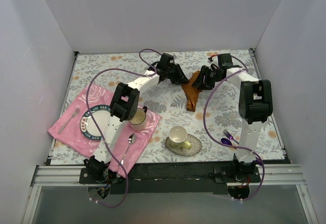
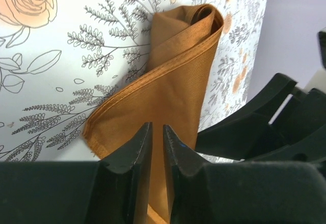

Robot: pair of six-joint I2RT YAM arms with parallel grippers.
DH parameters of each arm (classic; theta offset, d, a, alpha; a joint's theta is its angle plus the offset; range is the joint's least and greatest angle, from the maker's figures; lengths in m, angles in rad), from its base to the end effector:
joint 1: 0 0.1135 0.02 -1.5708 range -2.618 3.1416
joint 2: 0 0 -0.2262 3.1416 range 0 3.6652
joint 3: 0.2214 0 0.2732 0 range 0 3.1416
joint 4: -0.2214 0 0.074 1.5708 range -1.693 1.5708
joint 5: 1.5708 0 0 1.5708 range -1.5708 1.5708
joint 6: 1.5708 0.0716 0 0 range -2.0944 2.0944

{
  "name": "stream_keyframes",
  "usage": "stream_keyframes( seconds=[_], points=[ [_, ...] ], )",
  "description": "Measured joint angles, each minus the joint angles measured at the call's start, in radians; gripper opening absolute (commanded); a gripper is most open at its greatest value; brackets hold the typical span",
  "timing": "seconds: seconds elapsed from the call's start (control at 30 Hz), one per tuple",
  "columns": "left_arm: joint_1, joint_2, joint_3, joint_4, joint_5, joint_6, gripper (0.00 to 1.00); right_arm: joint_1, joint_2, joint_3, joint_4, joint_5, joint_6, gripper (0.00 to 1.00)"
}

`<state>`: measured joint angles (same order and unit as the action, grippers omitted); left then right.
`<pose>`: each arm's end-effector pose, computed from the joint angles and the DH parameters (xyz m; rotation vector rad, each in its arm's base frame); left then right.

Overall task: Fold the napkin, place the utensils inside, and roll it up
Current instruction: Roll the napkin with the utensil

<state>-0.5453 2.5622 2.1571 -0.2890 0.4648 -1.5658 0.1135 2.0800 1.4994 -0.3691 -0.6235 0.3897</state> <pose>0.4826 -0.3303 0.0992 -1.0690 2.5301 -1.4319 0.4552 0.0940 0.1075 0.0888 2.5331 0.9883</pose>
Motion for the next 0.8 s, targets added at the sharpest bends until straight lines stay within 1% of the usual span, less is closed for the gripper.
stream_keyframes(
  seconds=[0.13, 0.3, 0.37, 0.4, 0.57, 0.8],
  points=[
    [-0.005, 0.0, -0.006, -0.02, 0.001, 0.027, 0.12, 0.0, -0.013, 0.017, -0.058, 0.064, 0.003, 0.6],
    [-0.015, 0.0, -0.016, -0.039, -0.006, 0.06, 0.1, 0.007, -0.051, 0.021, -0.121, 0.177, 0.007, 0.67],
    [-0.019, 0.001, -0.019, -0.051, -0.008, 0.067, 0.1, 0.014, -0.083, -0.002, -0.124, 0.221, 0.008, 0.68],
    [-0.022, 0.002, -0.019, -0.053, -0.009, 0.071, 0.1, 0.021, -0.101, -0.019, -0.127, 0.243, 0.009, 0.7],
    [-0.041, 0.002, -0.019, -0.07, -0.023, 0.09, 0.08, 0.099, -0.159, -0.081, -0.134, 0.35, 0.023, 0.74],
    [-0.054, 0.002, -0.019, -0.112, -0.042, 0.129, 0.07, 0.213, -0.16, -0.08, -0.161, 0.474, 0.023, 0.75]
  ],
)
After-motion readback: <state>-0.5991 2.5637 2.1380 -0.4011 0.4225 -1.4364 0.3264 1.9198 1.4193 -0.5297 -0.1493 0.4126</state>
